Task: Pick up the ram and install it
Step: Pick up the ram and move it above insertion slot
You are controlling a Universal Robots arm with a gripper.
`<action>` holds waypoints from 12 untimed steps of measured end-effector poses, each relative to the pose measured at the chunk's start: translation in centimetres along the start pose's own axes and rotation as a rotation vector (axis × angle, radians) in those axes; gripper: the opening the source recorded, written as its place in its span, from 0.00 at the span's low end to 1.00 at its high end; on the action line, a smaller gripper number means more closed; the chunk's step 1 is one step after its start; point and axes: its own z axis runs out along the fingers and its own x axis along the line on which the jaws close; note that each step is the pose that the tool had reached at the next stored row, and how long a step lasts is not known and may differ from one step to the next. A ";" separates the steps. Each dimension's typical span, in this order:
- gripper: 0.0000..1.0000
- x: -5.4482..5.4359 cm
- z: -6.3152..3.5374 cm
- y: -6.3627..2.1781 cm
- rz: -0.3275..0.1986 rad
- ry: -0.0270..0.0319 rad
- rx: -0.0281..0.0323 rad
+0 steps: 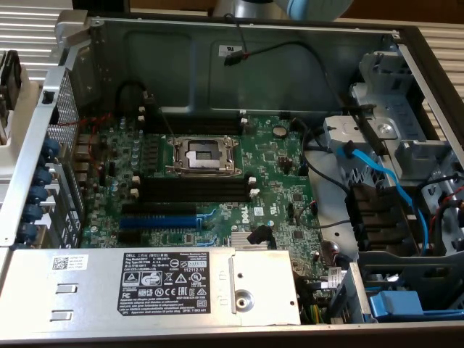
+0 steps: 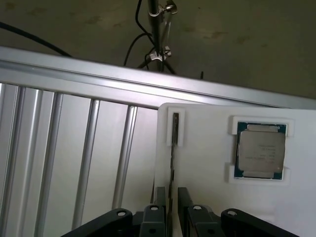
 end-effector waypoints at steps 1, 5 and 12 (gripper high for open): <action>0.25 0.0 0.04 0.05 0.000 -0.0002 0.0007; 0.25 0.1 0.28 0.10 0.000 -0.0012 0.0028; 0.25 0.3 0.55 0.08 0.000 -0.0065 0.0055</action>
